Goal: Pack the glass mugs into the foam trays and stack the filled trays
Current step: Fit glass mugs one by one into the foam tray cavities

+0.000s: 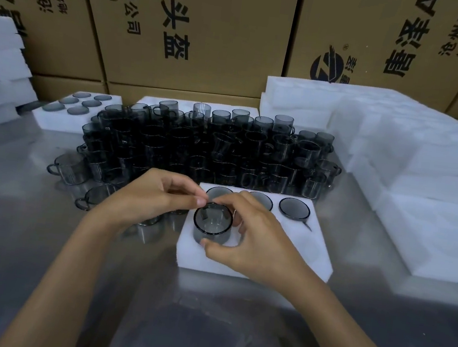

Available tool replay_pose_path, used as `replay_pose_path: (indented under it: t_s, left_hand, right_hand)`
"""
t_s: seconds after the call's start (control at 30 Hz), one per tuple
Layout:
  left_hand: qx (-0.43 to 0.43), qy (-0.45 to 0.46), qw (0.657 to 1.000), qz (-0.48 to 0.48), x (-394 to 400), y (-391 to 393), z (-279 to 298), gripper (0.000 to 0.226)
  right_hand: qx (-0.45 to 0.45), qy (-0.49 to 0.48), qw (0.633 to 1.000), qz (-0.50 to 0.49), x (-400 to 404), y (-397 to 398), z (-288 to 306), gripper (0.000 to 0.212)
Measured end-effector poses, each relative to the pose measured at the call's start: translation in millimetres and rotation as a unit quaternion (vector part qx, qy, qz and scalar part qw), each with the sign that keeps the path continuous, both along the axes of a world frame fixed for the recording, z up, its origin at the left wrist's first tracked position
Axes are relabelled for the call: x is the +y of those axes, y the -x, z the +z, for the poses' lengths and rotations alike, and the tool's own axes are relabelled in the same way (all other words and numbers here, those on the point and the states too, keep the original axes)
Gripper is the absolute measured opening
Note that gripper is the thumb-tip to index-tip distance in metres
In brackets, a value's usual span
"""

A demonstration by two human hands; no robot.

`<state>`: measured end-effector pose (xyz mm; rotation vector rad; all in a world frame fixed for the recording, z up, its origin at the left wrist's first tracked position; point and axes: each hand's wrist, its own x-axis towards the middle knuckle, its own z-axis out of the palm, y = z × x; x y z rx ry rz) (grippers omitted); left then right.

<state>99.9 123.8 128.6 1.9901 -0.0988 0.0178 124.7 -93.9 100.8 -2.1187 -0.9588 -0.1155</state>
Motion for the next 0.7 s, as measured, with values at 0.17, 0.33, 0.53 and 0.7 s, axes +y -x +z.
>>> replay_pose_path:
  t_s: [0.17, 0.33, 0.53, 0.7]
  left_hand:
    - [-0.005, 0.01, 1.0, 0.026, -2, 1, -3, 0.015]
    - [0.024, -0.045, 0.997, 0.063, -5, -5, -10, 0.035]
    - [0.027, -0.08, 0.996, 0.037, -12, -9, -17, 0.047]
    - [-0.012, -0.052, 0.997, 0.05, -10, -7, -18, 0.038]
  right_hand:
    - [-0.024, 0.035, 0.999, -0.004, -2, 0, 0, 0.053]
    - [-0.095, 0.132, 0.986, -0.048, -7, -6, -2, 0.061]
    - [-0.094, 0.181, 0.978, -0.042, -11, -11, -5, 0.058]
    - [-0.043, 0.149, 0.987, -0.035, -12, -13, -9, 0.053]
